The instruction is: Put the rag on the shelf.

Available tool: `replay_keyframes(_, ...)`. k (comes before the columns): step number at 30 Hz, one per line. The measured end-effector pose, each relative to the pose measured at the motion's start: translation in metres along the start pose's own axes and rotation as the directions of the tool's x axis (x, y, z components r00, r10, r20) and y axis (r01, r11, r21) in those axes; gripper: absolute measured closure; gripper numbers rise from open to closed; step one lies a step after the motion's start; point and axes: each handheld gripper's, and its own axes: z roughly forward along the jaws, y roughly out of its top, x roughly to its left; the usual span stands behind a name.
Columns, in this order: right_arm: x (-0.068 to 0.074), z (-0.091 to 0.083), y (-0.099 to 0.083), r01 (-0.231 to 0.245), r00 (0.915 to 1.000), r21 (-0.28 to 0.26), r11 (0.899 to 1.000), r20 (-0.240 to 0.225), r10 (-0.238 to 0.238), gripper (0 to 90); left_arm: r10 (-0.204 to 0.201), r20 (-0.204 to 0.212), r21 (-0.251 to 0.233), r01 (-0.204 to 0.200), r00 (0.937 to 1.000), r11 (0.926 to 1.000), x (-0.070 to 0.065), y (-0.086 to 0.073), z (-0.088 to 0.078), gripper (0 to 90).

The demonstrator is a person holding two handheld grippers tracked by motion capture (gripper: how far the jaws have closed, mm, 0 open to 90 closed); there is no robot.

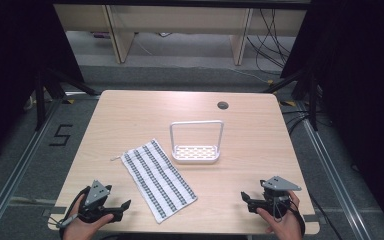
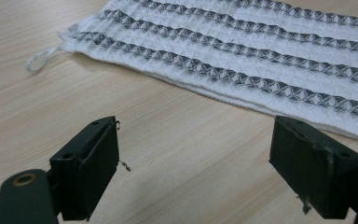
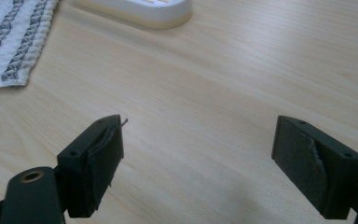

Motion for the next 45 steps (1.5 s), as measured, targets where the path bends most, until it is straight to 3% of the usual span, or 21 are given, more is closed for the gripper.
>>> replay_keyframes(2,0.000,0.000,0.000,0.003,1.0000,-0.002,1.000,0.000,-0.003,18.1,0.003,-0.001,-0.004,-0.003,1.0000,1.0000,-0.001,0.000,0.001,15.4)
replay_keyframes(3,0.005,-0.001,0.000,-0.053,0.9984,0.011,0.999,-0.019,0.053,18.3,0.008,0.006,-0.003,-0.008,0.9999,1.0000,-0.001,0.000,0.001,15.7)
replay_keyframes(4,0.005,-0.001,0.000,-0.053,0.9984,0.011,0.999,-0.019,0.053,18.3,0.008,0.006,-0.003,-0.008,0.9999,1.0000,-0.001,0.000,0.001,16.0)
replay_keyframes(5,0.002,0.000,0.001,-0.011,0.9996,-0.006,1.000,-0.026,0.011,18.5,0.005,0.005,-0.004,-0.005,1.0000,1.0000,-0.001,0.000,0.001,16.0)
replay_keyframes(7,0.002,0.000,0.001,-0.008,0.9996,-0.007,1.000,-0.026,0.008,18.9,0.016,0.009,-0.002,-0.016,0.9998,0.9999,-0.002,0.001,0.000,17.0)
replay_keyframes(8,0.003,0.000,0.002,-0.001,0.9994,-0.009,1.000,-0.034,0.000,19.6,-0.010,0.011,-0.035,0.010,0.9999,0.9993,-0.005,0.001,0.002,17.5)
replay_keyframes(9,0.003,0.000,0.002,-0.001,0.9992,-0.010,1.000,-0.041,0.000,19.9,-0.006,0.014,-0.028,0.006,0.9999,0.9996,-0.005,0.001,0.001,17.6)
replay_keyframes(14,0.008,-0.002,0.004,0.008,0.9991,-0.013,1.000,-0.042,-0.008,21.5,0.048,0.048,0.001,-0.048,0.9977,0.9988,-0.015,0.002,0.003,19.5)
replay_keyframes(16,0.012,-0.002,0.006,0.002,0.9983,-0.026,1.000,-0.059,-0.004,23.3,0.089,0.053,0.020,-0.090,0.9946,0.9958,-0.016,0.003,0.004,19.5)
replay_keyframes(17,0.013,-0.002,0.007,0.027,0.9979,-0.035,0.999,-0.058,-0.030,23.8,0.074,0.064,0.010,-0.075,0.9952,0.9972,-0.019,0.004,0.004,19.2)
replay_keyframes(18,0.016,-0.003,0.007,0.011,0.9968,-0.023,1.000,-0.079,-0.013,23.9,0.058,0.068,-0.004,-0.057,0.9960,0.9983,-0.022,0.004,0.005,18.4)
replay_keyframes(21,0.021,-0.001,0.009,0.048,0.9937,-0.028,0.998,-0.100,-0.051,25.4,0.067,0.079,-0.021,-0.066,0.9946,0.9976,-0.026,0.005,0.003,17.2)
replay_keyframes(28,0.038,0.004,0.015,0.065,0.9878,-0.025,0.998,-0.140,-0.068,27.3,0.087,0.112,-0.008,-0.087,0.9899,0.9962,-0.037,0.007,0.004,17.2)
replay_keyframes(33,0.052,0.011,0.021,0.118,0.9776,-0.029,0.993,-0.172,-0.121,29.9,0.081,0.150,-0.028,-0.078,0.9854,0.9966,-0.045,0.008,0.003,18.2)
replay_keyframes(34,0.055,0.012,0.023,0.124,0.9742,-0.024,0.992,-0.187,-0.126,31.0,0.061,0.157,-0.057,-0.052,0.9857,0.9970,-0.048,0.008,0.005,18.8)
replay_keyframes(35,0.058,0.014,0.023,0.129,0.9717,-0.027,0.991,-0.196,-0.132,32.0,0.077,0.156,-0.032,-0.073,0.9848,0.9968,-0.049,0.009,0.003,19.6)
replay_keyframes(39,0.068,0.019,0.027,0.165,0.9596,-0.027,0.986,-0.227,-0.167,37.4,0.078,0.194,-0.062,-0.067,0.9780,0.9958,-0.062,0.010,0.005,22.6)
replay_keyframes(40,0.070,0.020,0.028,0.166,0.9582,-0.029,0.986,-0.231,-0.168,38.2,0.109,0.196,-0.042,-0.103,0.9745,0.9938,-0.065,0.011,0.004,23.1)
replay_keyframes(43,0.077,0.024,0.031,0.186,0.9484,-0.029,0.982,-0.256,-0.187,42.0,0.127,0.221,-0.039,-0.121,0.9669,0.9919,-0.073,0.012,0.006,26.8)
replay_keyframes(44,0.079,0.026,0.032,0.188,0.9465,-0.030,0.982,-0.261,-0.189,43.1,0.115,0.225,-0.049,-0.106,0.9677,0.9931,-0.078,0.012,0.008,27.3)
replay_keyframes(45,0.081,0.029,0.033,0.203,0.9402,-0.031,0.979,-0.273,-0.204,44.2,0.157,0.227,-0.035,-0.153,0.9611,0.9877,-0.078,0.013,0.009,28.2)
